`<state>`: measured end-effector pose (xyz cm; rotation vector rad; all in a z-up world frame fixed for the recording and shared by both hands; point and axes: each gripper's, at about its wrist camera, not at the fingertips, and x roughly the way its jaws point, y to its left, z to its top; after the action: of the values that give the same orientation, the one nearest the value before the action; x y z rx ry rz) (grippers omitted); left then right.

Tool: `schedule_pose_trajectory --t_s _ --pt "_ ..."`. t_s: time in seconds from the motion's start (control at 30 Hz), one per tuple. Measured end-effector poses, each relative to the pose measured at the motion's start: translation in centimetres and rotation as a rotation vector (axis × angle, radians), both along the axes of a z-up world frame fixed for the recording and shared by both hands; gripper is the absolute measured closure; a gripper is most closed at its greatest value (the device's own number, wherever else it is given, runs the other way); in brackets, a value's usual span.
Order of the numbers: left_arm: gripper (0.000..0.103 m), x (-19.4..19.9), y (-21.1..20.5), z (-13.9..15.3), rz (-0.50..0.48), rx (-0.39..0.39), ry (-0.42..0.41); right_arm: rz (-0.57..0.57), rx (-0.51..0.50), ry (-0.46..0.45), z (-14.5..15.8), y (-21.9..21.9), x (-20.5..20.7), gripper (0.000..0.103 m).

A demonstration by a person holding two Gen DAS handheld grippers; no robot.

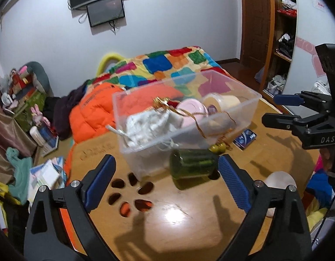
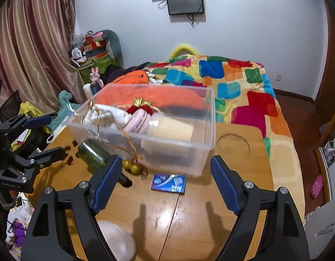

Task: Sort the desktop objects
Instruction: 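Grasp the green glass bottle with the left gripper while the right grasps the blue Max card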

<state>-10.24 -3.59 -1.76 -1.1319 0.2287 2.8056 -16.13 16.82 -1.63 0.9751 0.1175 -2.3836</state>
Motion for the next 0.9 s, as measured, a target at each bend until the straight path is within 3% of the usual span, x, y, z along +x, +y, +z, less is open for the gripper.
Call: schedule_pose_trajectory --t_s 0.47,0.77,0.9 --pt "0.007 -2.3 1.3 -4.7 0.004 0.096 -0.116 0.001 0.038 -0.139 -5.3 -0.1 -1.0 0.023" --pt "0.007 -3.5 1.9 -5.5 0.006 0.107 -0.127 0.016 0.117 -0.109 -6.2 -1.8 -1.6 0.024" --pt "0.007 -3.7 2.3 -5.5 -0.014 0.128 -0.139 0.016 0.144 -0.099 -6.6 -2.1 -1.7 0.032"
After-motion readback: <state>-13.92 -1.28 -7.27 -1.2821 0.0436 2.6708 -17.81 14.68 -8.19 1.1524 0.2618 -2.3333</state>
